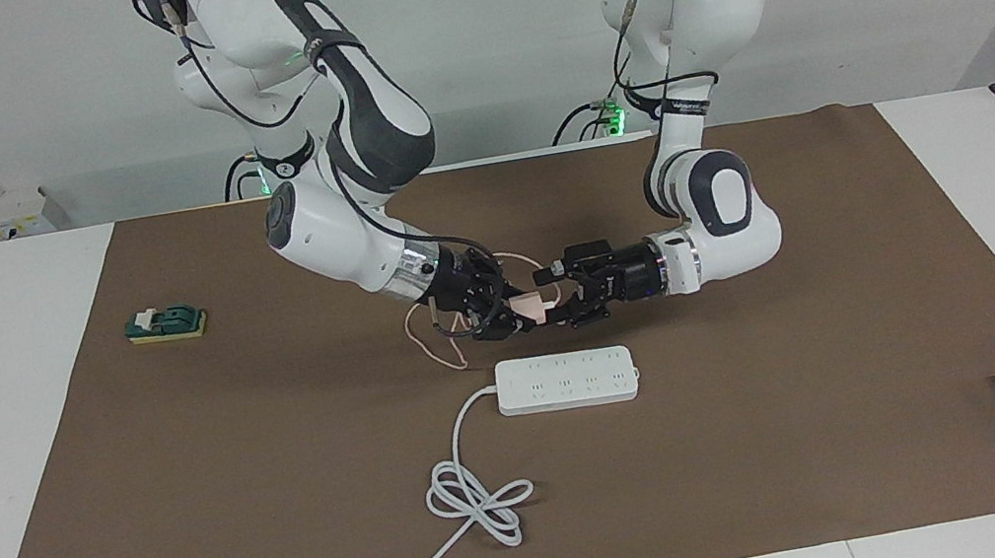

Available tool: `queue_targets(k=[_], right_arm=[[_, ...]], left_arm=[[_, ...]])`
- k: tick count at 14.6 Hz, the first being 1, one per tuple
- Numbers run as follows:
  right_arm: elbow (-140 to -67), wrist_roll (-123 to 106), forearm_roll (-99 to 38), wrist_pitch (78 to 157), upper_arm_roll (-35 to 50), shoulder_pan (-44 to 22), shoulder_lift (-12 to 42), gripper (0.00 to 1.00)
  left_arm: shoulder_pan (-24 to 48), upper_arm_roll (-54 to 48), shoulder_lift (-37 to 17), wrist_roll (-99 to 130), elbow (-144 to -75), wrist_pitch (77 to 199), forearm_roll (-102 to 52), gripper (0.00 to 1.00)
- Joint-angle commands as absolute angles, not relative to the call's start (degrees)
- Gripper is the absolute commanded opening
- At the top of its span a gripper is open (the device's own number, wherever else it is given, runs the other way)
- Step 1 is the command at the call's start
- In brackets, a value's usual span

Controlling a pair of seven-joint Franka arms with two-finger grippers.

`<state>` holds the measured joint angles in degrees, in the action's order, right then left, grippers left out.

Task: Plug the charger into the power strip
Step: 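Carry the pink charger with the right gripper toward the left gripper, then pass the pink charger from the right gripper into the left gripper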

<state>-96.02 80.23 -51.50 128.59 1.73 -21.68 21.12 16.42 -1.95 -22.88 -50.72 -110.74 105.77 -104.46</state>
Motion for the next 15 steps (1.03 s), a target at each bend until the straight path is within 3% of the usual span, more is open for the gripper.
queue_targets(k=[1,2,4,7,8,9,13,14,15], right_arm=[[-94.7,81.8,-52.7,127.4,1.8,-20.8,22.0,0.00],[-94.7,82.0,-52.8,127.4,1.8,-20.8,22.1,0.00],[-94.7,82.0,-53.0,127.4,1.8,-20.9,22.1,0.00],[-94.7,82.0,-53.1,127.4,1.9,-20.9,22.1,0.00],[-94.7,82.0,-53.0,127.4,1.8,-21.0,22.1,0.00],[-94.7,82.0,-53.1,127.4,1.8,-20.9,22.1,0.00],[-94.7,82.2,-53.1,127.4,1.8,-21.1,22.1,0.00],[-94.7,83.0,-53.1,127.8,1.8,-21.4,22.2,0.44],[-94.7,84.2,-52.7,128.3,1.8,-21.6,22.2,0.99]], left_arm=[[17.8,-1.4,-21.4,-50.5,-112.1,107.5,-104.0,1.00],[17.8,-1.4,-21.4,-50.5,-111.9,107.4,-104.0,0.94],[17.8,-1.4,-21.5,-50.4,-111.7,107.6,-104.1,0.64],[18.4,-1.4,-21.6,-50.5,-111.5,108.2,-104.1,0.45],[18.4,-1.4,-21.7,-50.8,-111.3,108.2,-104.0,0.27],[18.4,-1.4,-21.8,-50.8,-111.1,108.0,-104.0,0.00],[18.7,-1.4,-21.8,-50.8,-110.8,108.0,-104.0,0.00],[18.6,-1.4,-21.9,-50.8,-110.6,108.0,-104.1,0.00],[18.6,-1.4,-21.9,-50.8,-110.5,107.9,-104.1,0.00]])
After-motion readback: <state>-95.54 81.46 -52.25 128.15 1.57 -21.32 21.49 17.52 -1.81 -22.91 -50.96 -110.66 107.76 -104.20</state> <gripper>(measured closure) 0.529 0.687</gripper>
